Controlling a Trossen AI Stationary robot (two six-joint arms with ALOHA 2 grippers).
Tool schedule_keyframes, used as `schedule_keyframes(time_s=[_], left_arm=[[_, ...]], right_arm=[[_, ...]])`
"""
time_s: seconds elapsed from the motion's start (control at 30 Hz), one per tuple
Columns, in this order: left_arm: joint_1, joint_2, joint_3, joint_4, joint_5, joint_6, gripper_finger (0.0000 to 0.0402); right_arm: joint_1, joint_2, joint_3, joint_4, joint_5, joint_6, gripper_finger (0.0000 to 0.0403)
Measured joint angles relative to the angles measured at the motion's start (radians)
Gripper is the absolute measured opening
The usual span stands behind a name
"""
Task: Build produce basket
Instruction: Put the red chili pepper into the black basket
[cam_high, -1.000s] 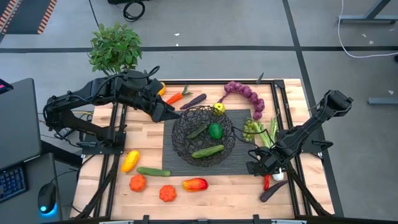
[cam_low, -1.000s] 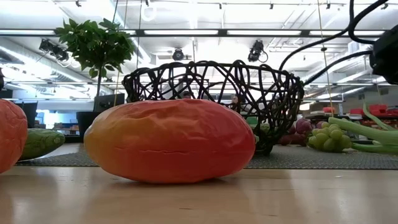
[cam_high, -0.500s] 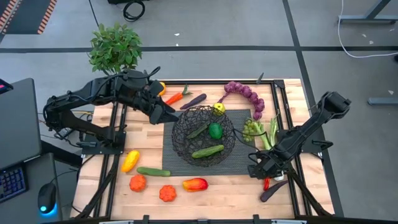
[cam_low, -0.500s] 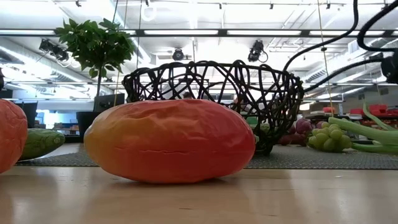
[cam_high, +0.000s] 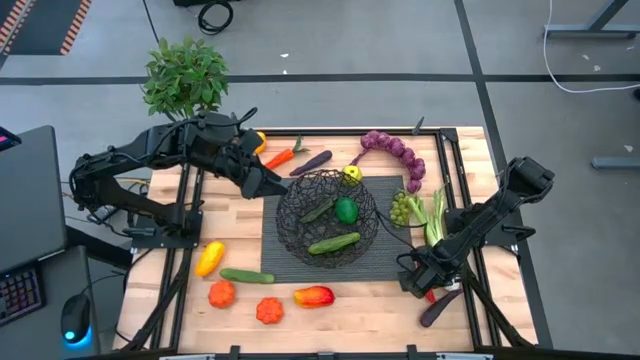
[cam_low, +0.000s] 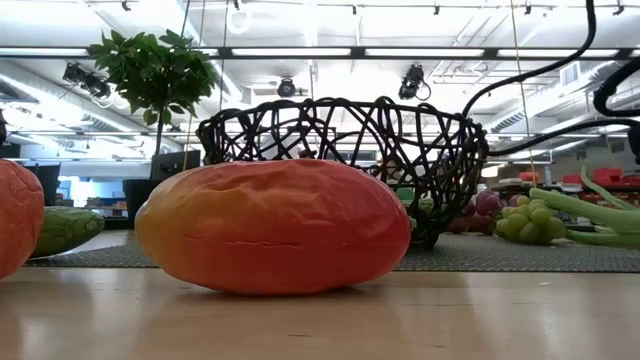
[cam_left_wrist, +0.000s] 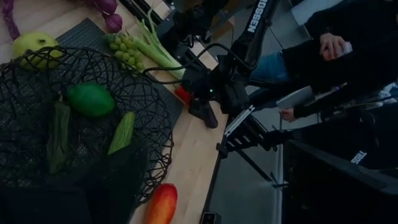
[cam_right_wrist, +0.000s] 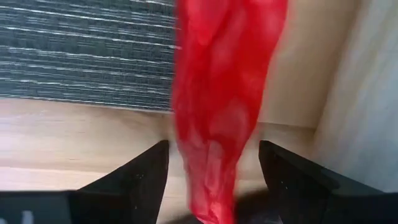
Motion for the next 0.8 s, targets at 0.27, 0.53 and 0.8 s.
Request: schedule_keyframes(time_s=[0.27,0.53,0.8], left_arm=[[0.0,0.0,0.0,0.0,-0.004,-0.018,0.0382],[0.0,0.0,0.0,0.0,-0.012,-0.03,0.0382],[0.0,0.0,0.0,0.0,-0.012,-0.078,0.0382]], right_arm=[[0.005,-0.004,0.001,-0.025,0.034,-0.071,0.0219],[0.013,-0.024,-0.003,-0.047,0.069,-0.128,0.0112],[0.011,-0.145,0.07,-0.115,0.138,-0.157,0.008]])
